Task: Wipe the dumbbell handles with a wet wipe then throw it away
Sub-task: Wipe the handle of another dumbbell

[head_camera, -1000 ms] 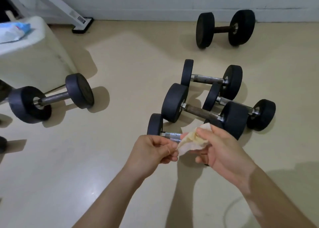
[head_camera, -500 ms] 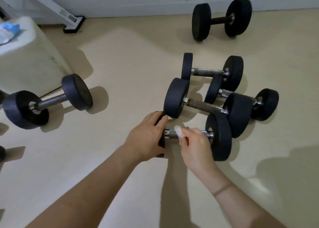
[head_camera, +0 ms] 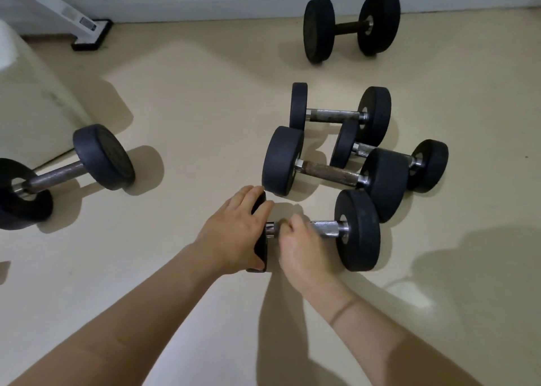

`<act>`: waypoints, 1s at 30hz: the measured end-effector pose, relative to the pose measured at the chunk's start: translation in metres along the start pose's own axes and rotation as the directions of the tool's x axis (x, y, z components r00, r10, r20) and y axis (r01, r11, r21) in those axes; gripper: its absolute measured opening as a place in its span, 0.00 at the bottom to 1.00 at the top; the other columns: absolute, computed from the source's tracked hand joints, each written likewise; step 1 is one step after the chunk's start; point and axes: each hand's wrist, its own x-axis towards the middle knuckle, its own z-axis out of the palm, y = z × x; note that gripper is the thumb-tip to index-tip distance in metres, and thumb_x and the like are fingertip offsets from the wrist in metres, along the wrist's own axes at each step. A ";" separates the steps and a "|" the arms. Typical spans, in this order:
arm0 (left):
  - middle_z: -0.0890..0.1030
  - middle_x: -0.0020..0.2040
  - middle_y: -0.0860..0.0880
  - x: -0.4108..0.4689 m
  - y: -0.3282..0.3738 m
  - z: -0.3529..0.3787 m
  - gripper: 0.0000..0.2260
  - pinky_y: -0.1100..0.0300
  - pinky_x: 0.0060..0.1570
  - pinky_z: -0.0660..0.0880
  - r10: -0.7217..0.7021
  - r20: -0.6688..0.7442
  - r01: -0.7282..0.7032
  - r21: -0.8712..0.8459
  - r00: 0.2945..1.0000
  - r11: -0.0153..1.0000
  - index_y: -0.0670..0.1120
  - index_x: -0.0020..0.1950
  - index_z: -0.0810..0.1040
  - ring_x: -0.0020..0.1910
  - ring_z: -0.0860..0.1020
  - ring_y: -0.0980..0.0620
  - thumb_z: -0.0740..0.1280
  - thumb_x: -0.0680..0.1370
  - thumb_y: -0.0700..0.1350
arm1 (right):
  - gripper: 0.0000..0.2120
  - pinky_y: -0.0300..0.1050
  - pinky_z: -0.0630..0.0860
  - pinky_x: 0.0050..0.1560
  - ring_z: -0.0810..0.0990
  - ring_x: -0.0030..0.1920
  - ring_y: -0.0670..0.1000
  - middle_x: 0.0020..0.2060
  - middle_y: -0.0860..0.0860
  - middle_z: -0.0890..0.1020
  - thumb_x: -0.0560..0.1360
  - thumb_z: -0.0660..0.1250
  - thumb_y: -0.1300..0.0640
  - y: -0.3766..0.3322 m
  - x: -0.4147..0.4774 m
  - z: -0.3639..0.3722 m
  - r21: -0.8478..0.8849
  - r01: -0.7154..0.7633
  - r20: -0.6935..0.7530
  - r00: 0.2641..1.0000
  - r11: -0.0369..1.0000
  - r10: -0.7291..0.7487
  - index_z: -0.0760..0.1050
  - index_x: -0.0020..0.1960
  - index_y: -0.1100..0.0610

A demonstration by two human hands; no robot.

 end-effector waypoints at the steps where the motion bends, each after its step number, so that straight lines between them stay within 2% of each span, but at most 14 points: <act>1: 0.55 0.75 0.45 0.002 -0.002 0.000 0.46 0.57 0.68 0.64 0.014 0.016 -0.014 -0.028 1.000 1.000 0.46 0.72 0.60 0.74 0.52 0.47 0.77 0.60 0.57 | 0.09 0.47 0.73 0.29 0.77 0.35 0.56 0.38 0.55 0.76 0.63 0.72 0.67 -0.001 0.001 0.000 -0.022 0.033 0.018 0.999 0.999 -0.033 0.78 0.42 0.60; 3: 0.54 0.75 0.47 0.002 -0.003 0.000 0.46 0.57 0.64 0.69 0.019 0.033 -0.016 -0.076 0.999 0.997 0.46 0.72 0.59 0.74 0.50 0.51 0.77 0.59 0.55 | 0.08 0.47 0.74 0.30 0.78 0.37 0.58 0.40 0.56 0.76 0.65 0.70 0.67 0.017 0.003 -0.002 -0.028 -0.008 0.026 1.000 1.000 0.009 0.78 0.43 0.60; 5: 0.54 0.75 0.48 -0.005 -0.003 0.001 0.46 0.57 0.63 0.71 0.017 0.031 -0.014 -0.093 0.999 0.996 0.46 0.73 0.58 0.74 0.50 0.52 0.76 0.61 0.55 | 0.08 0.47 0.75 0.30 0.77 0.33 0.59 0.38 0.57 0.76 0.62 0.71 0.68 0.036 0.002 -0.007 0.006 -0.145 -0.075 0.987 0.989 0.145 0.79 0.41 0.61; 6: 0.53 0.76 0.48 -0.008 -0.002 0.001 0.46 0.56 0.64 0.70 0.024 0.028 -0.021 -0.106 0.999 0.994 0.46 0.74 0.57 0.74 0.50 0.51 0.75 0.63 0.55 | 0.08 0.46 0.74 0.29 0.77 0.32 0.58 0.36 0.57 0.76 0.60 0.73 0.67 0.032 -0.001 -0.007 0.002 -0.186 -0.062 0.981 0.982 0.186 0.79 0.39 0.60; 10: 0.55 0.76 0.51 -0.015 -0.004 0.000 0.44 0.58 0.66 0.66 0.006 0.023 -0.002 -0.186 1.000 0.983 0.47 0.77 0.54 0.73 0.52 0.52 0.73 0.66 0.51 | 0.10 0.41 0.68 0.25 0.76 0.28 0.55 0.32 0.55 0.76 0.54 0.76 0.66 -0.022 -0.001 -0.002 -0.055 0.000 -0.015 1.000 0.998 -0.001 0.77 0.32 0.59; 12: 0.55 0.75 0.53 -0.015 -0.004 -0.001 0.46 0.58 0.65 0.67 -0.022 0.031 0.028 -0.211 0.999 0.977 0.47 0.77 0.53 0.72 0.52 0.52 0.74 0.66 0.51 | 0.07 0.44 0.72 0.30 0.78 0.36 0.57 0.39 0.56 0.77 0.63 0.71 0.66 -0.011 -0.004 -0.003 -0.025 0.051 0.027 0.998 0.998 -0.050 0.78 0.40 0.60; 14: 0.53 0.76 0.52 -0.015 -0.004 0.001 0.46 0.58 0.67 0.65 -0.036 0.038 0.044 -0.234 0.999 0.971 0.47 0.77 0.52 0.74 0.50 0.52 0.75 0.66 0.51 | 0.11 0.47 0.76 0.37 0.79 0.41 0.58 0.44 0.57 0.77 0.67 0.67 0.66 0.019 -0.018 -0.010 -0.043 -0.058 0.021 0.998 0.997 0.059 0.78 0.49 0.60; 17: 0.53 0.77 0.52 -0.017 -0.009 0.008 0.47 0.56 0.69 0.63 -0.046 0.035 0.054 -0.298 0.998 0.953 0.48 0.77 0.51 0.75 0.50 0.53 0.75 0.65 0.52 | 0.11 0.48 0.76 0.42 0.79 0.41 0.57 0.47 0.56 0.76 0.69 0.65 0.64 0.029 -0.019 -0.009 -0.097 -0.164 -0.014 0.987 0.982 0.163 0.77 0.52 0.59; 20: 0.59 0.75 0.52 -0.019 -0.012 0.008 0.47 0.57 0.68 0.65 -0.052 0.002 0.049 -0.321 0.999 0.946 0.48 0.76 0.52 0.73 0.57 0.52 0.75 0.65 0.54 | 0.12 0.49 0.75 0.48 0.78 0.47 0.55 0.50 0.53 0.74 0.72 0.65 0.62 0.003 -0.001 -0.005 -0.075 -0.053 -0.019 0.998 0.996 0.052 0.76 0.55 0.56; 22: 0.60 0.74 0.51 -0.020 -0.013 0.003 0.43 0.57 0.68 0.64 -0.004 -0.008 0.002 -0.314 1.000 0.949 0.47 0.76 0.53 0.72 0.58 0.51 0.72 0.68 0.56 | 0.14 0.49 0.74 0.49 0.77 0.49 0.54 0.51 0.52 0.74 0.73 0.64 0.62 0.001 -0.007 -0.004 -0.072 0.006 -0.001 1.000 0.997 -0.006 0.75 0.57 0.55; 23: 0.61 0.73 0.51 -0.019 -0.015 0.002 0.40 0.57 0.67 0.65 0.022 -0.020 -0.027 -0.303 1.000 0.953 0.47 0.76 0.55 0.71 0.58 0.51 0.70 0.70 0.57 | 0.14 0.49 0.74 0.49 0.77 0.49 0.55 0.52 0.53 0.74 0.73 0.63 0.63 0.007 -0.011 -0.006 -0.082 -0.015 0.026 1.000 0.997 0.017 0.74 0.58 0.55; 26: 0.64 0.68 0.51 -0.012 -0.024 -0.002 0.32 0.57 0.62 0.69 0.091 -0.040 -0.099 -0.288 0.995 0.952 0.47 0.71 0.62 0.67 0.61 0.50 0.68 0.72 0.59 | 0.10 0.42 0.70 0.46 0.76 0.47 0.55 0.48 0.54 0.74 0.74 0.61 0.63 0.032 -0.014 0.000 -0.060 -0.194 0.009 0.981 0.979 0.195 0.75 0.53 0.58; 28: 0.63 0.67 0.50 -0.008 -0.027 0.001 0.32 0.56 0.63 0.67 0.100 -0.009 -0.096 -0.358 0.995 0.929 0.48 0.70 0.63 0.68 0.59 0.50 0.70 0.71 0.58 | 0.05 0.37 0.66 0.44 0.74 0.46 0.53 0.44 0.52 0.72 0.74 0.62 0.63 0.032 -0.016 0.007 -0.036 -0.242 -0.001 0.970 0.970 0.242 0.75 0.49 0.59; 30: 0.61 0.71 0.49 -0.009 -0.027 0.004 0.34 0.54 0.67 0.64 0.106 0.049 -0.071 -0.473 0.993 0.878 0.48 0.71 0.59 0.72 0.58 0.49 0.71 0.71 0.56 | 0.10 0.33 0.64 0.44 0.71 0.48 0.53 0.47 0.53 0.71 0.76 0.60 0.63 0.008 -0.024 0.012 0.073 -0.222 0.068 0.974 0.972 0.217 0.74 0.55 0.60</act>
